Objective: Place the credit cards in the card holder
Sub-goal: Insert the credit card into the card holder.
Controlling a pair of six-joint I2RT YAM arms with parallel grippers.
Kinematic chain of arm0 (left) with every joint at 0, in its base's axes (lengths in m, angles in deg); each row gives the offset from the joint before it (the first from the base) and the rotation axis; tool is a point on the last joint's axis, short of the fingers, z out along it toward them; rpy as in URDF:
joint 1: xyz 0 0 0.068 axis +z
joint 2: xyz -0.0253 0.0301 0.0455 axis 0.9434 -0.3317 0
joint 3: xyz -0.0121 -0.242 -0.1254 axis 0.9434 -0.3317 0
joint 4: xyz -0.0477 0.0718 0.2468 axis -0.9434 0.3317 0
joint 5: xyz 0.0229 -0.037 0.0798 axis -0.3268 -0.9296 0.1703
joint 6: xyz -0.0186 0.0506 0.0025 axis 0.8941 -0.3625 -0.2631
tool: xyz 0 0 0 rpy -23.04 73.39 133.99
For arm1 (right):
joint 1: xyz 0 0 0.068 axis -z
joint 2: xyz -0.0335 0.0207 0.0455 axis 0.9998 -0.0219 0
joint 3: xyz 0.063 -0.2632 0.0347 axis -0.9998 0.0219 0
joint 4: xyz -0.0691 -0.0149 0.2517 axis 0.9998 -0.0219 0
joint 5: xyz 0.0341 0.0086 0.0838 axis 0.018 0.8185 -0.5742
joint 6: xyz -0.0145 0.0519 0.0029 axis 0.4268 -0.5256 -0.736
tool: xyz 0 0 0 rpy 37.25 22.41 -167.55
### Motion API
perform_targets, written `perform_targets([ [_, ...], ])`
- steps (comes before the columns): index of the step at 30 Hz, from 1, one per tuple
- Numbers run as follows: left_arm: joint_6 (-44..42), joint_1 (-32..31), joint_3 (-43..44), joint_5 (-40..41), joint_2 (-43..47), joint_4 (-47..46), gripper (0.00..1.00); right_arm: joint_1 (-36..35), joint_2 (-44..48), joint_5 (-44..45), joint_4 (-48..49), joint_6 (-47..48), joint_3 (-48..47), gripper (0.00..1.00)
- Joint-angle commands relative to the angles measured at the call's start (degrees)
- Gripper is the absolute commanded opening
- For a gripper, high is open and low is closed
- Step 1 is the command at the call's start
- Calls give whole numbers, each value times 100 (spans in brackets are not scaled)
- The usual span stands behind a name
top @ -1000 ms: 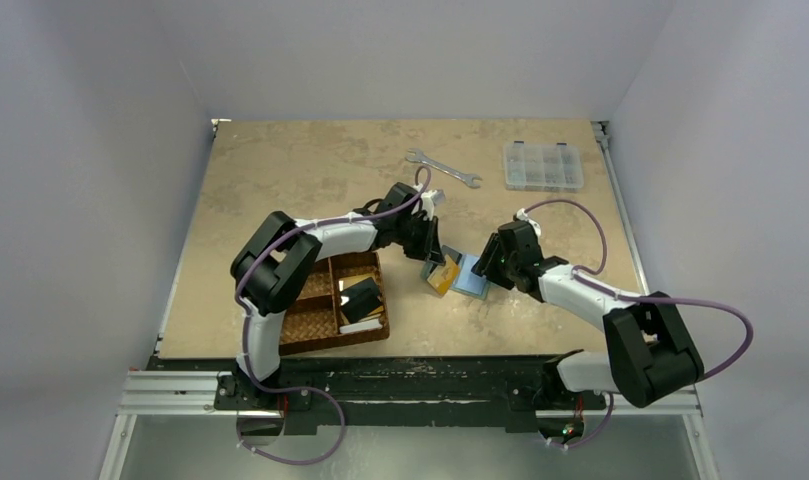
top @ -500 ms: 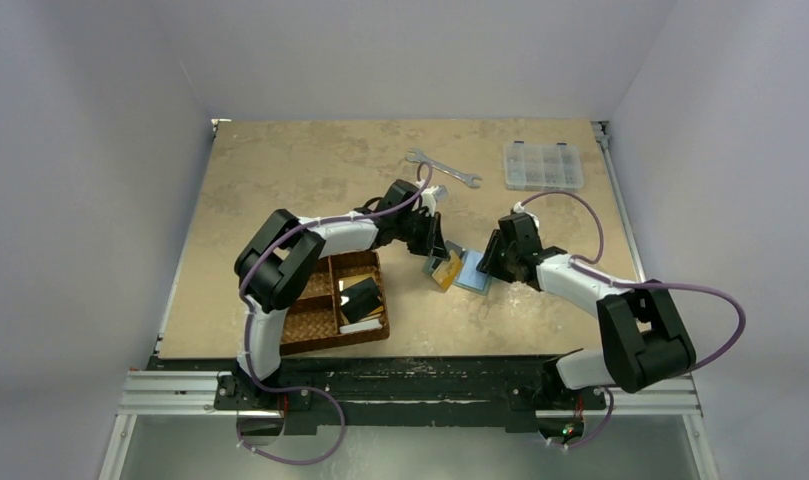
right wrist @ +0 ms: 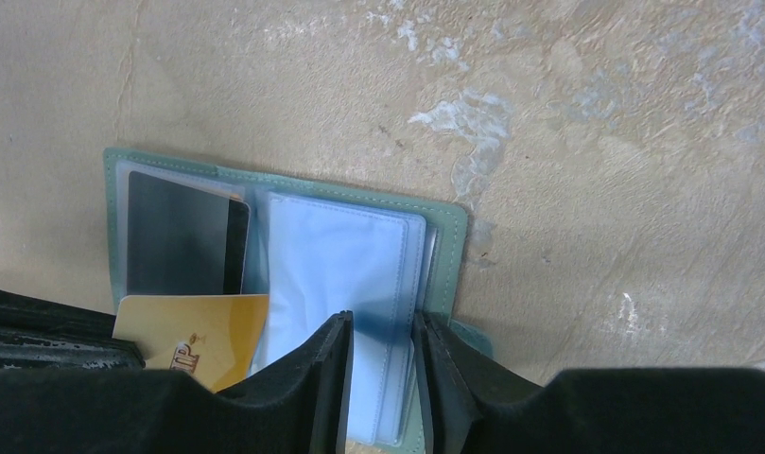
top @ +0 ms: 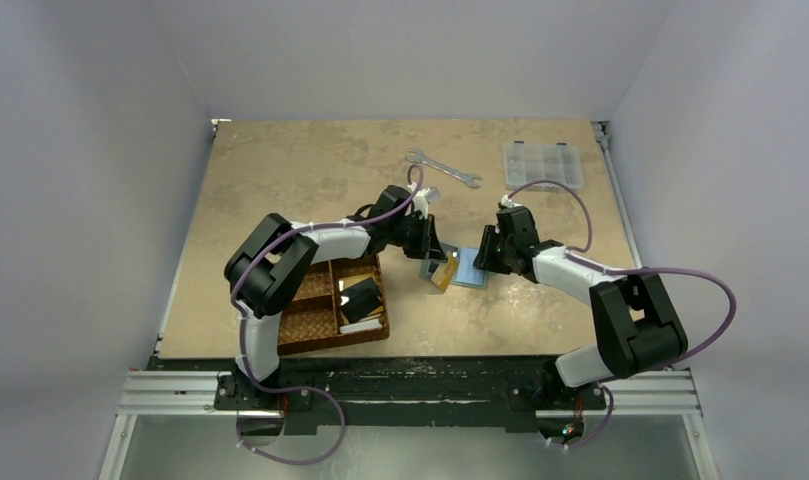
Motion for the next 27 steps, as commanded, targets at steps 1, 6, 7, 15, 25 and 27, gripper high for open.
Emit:
perform_targets([
  [1,205,-4,-80,-179,172,-469,0,-58,-153,-491,-111,176,131,37],
  [6,133,13,-96,-5,163,-361,0,-60,-308,-542,-95,243,60,37],
  [7,93,13,-90,-9,151,-313,0,-53,-337,-537,-109,260,28,37],
  [15,-103,-48,178,112,-69,145,4,-55,-160,-536,-43,211,149,37],
  [25,-173,-204,363,90,-245,246,15,-58,-81,-536,-4,231,185,36],
  [27,-181,-230,380,106,-256,235,15,-60,-56,-531,-11,238,185,36],
])
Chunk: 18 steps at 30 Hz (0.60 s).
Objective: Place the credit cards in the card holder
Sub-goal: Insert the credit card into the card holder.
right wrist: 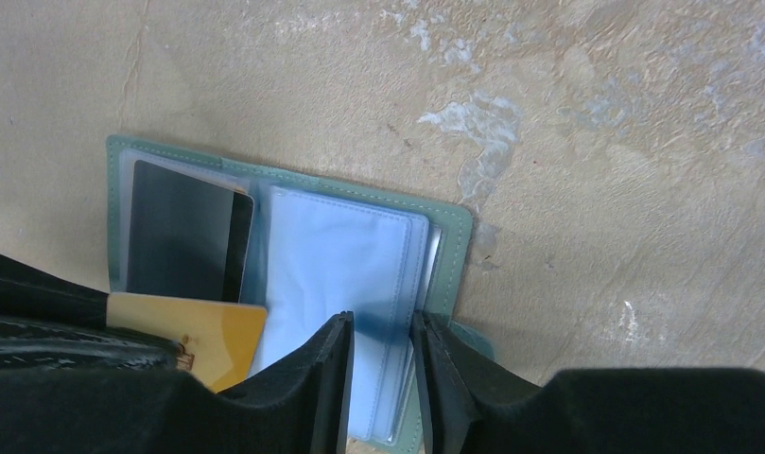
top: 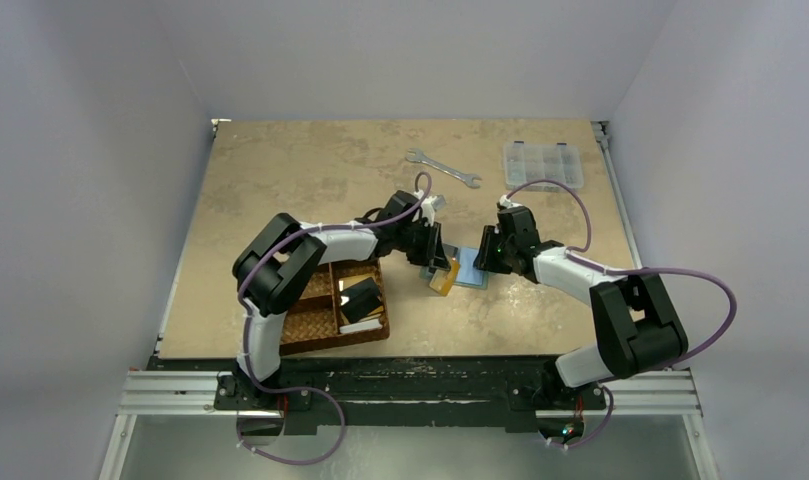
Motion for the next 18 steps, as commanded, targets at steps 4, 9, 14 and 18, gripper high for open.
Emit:
perform_targets([
  [4,-283,-84,267,223,70,136,0,-89,69,-373,-39,-84,258,36],
  [9,-409,-55,320,285,260,427,0,-86,46,-311,-71,-133,227,36],
  [14,-272,95,508,-58,-59,756,0,-84,-51,-351,-86,-126,185,35],
  [18,-78,167,515,-282,-280,591,0,-91,-79,-409,-53,-101,185,35],
])
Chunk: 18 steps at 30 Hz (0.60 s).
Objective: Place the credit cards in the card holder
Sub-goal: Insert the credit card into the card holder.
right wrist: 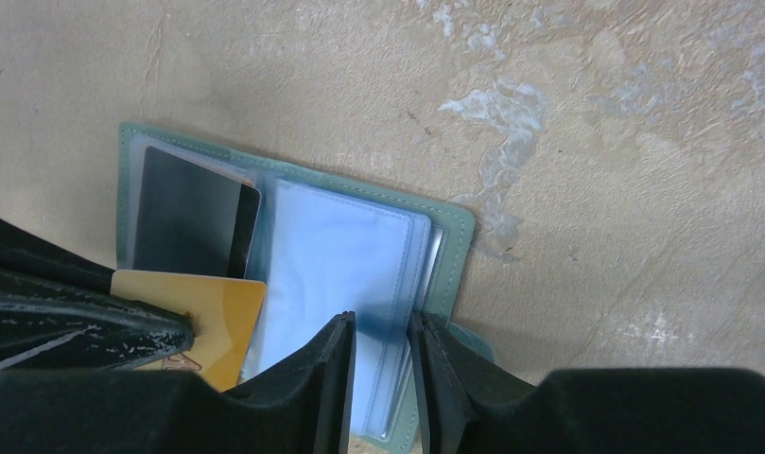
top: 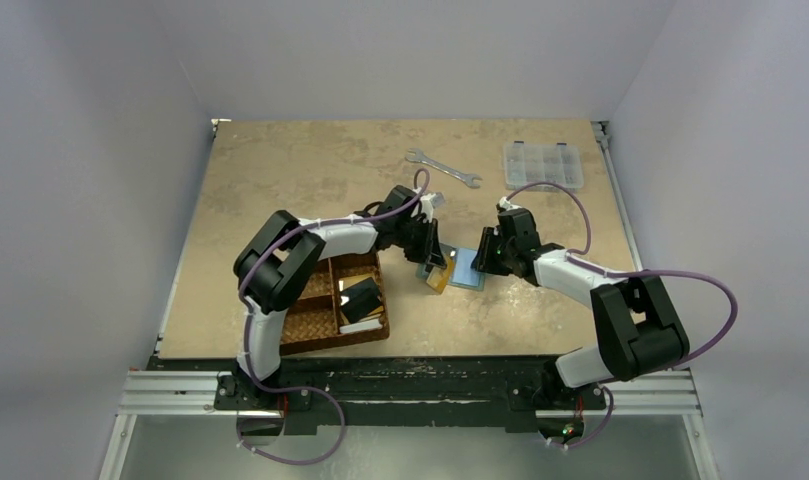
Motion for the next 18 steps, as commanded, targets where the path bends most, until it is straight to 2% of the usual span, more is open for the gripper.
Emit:
perform_targets([
  [1,132,123,207,-328,-297,-72,0,-68,-172,-293,-185,-7,54,35],
  [3,214,155,251,-431,-426,-77,0,-70,-236,-312,-218,30,10,35],
  [18,790,248,-128,-1188,-451,-1720,0,-75,-391,-440,-223,99,-53,34],
])
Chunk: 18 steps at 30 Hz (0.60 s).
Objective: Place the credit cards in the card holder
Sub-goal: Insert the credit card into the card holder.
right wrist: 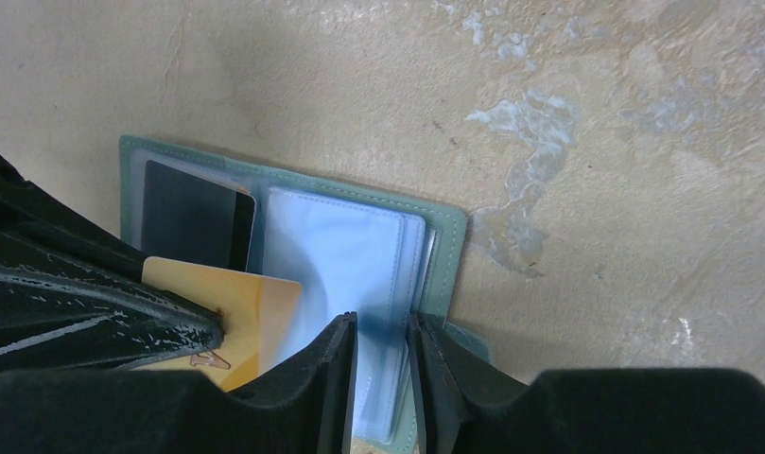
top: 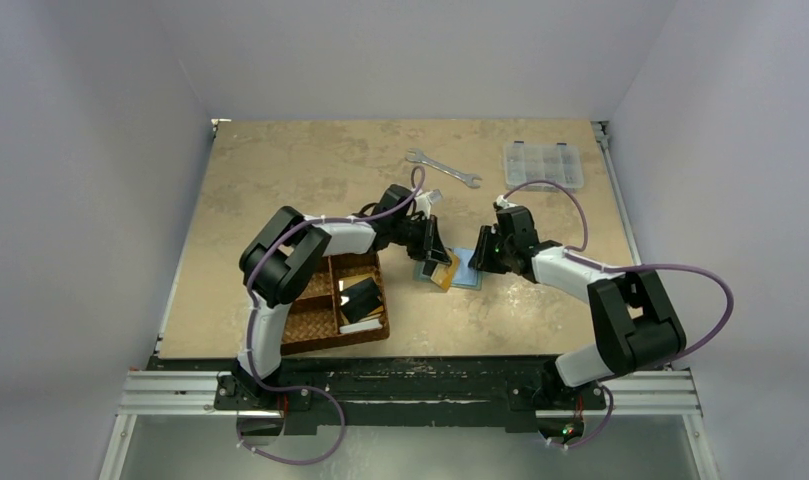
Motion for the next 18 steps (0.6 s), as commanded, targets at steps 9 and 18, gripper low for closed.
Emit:
perform_targets([
  [9,316,84,83,-381,-229,-755,0,-85,-347,-307,-227,54,6,34],
  [18,1029,285,-25,-87,-315,-1043,0,-86,-318,-334,-230,105,31,34],
])
